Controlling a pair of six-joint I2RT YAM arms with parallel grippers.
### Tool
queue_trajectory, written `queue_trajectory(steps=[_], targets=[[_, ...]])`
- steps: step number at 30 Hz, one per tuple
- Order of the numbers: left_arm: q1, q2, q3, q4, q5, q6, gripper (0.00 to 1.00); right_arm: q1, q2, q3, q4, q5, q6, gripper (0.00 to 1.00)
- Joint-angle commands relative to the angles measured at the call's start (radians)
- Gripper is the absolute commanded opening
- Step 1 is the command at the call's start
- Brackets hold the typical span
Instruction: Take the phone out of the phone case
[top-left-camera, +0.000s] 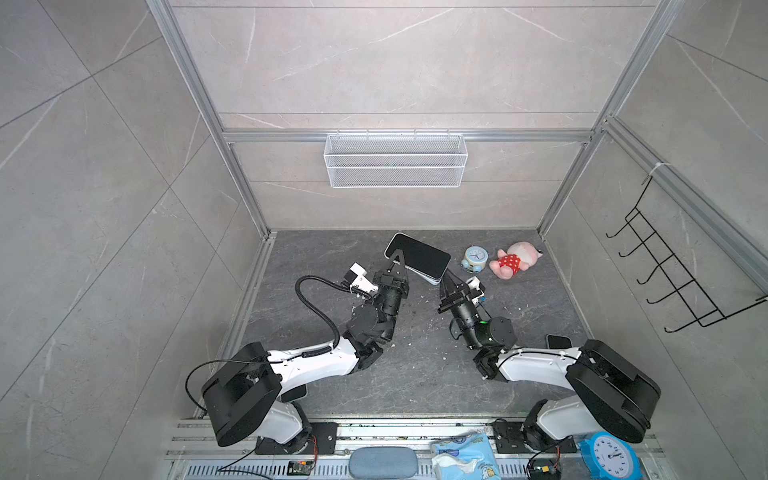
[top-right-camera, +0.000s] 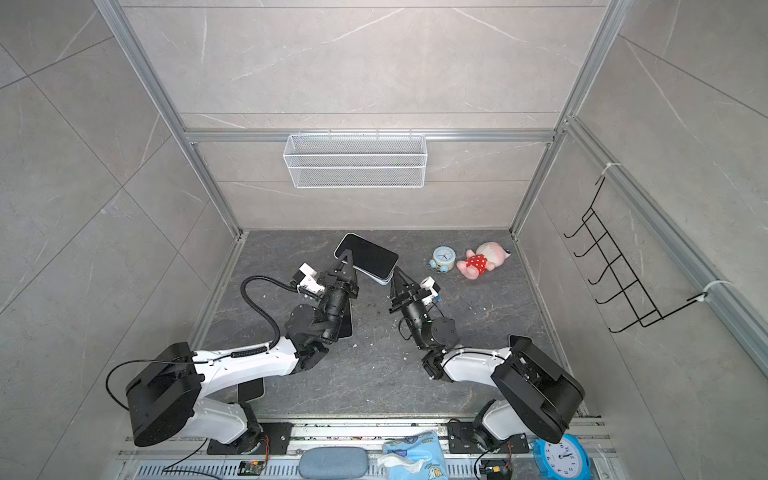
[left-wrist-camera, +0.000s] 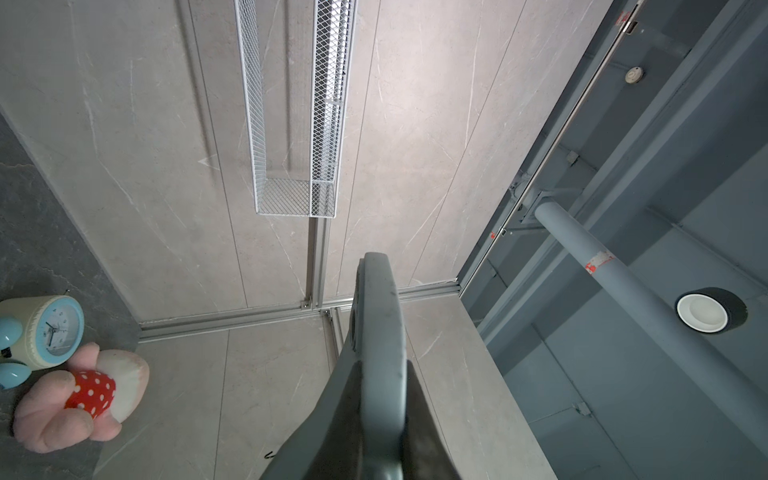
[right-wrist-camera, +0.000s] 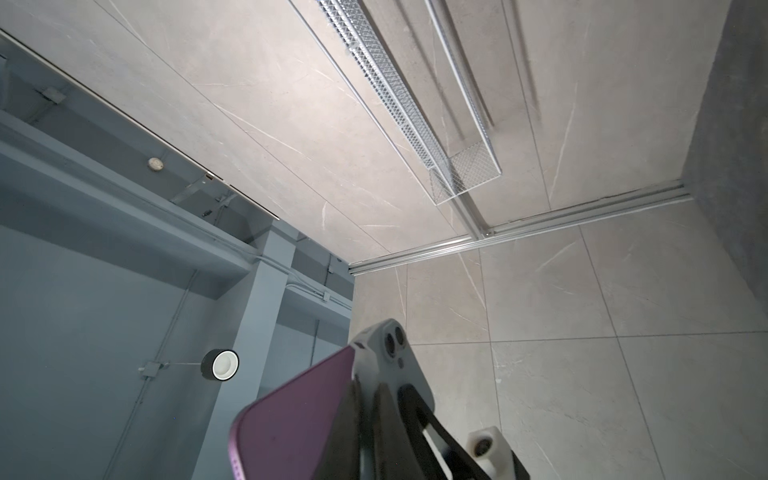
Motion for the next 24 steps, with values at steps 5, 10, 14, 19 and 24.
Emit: queue_trajectory(steps=[5,10,14,19,24], targets=[[-0.031,-0.014,0.081,0.157,0.123,-0.020,0.00,0.024,0.014,-0.023,-0.087,-0.074,-0.007,0.01],[-0.029,-0.032,0.042,0.158,0.113,-0.002,0.00,0.011,-0.064,-0.053,-0.102,-0.107,-0.112,0.18],[-0.026,-0.060,-0.022,0.156,0.094,0.007,0.00,-0.011,-0.175,-0.090,-0.207,-0.162,-0.181,0.25],[-0.017,-0.100,-0.091,0.095,0.089,-0.010,0.00,-0.031,-0.238,-0.129,-0.316,-0.249,-0.213,0.35],[0.012,-0.157,-0.138,-0.039,0.121,-0.051,0.00,-0.059,-0.304,-0.210,-0.368,-0.294,-0.242,0.40]])
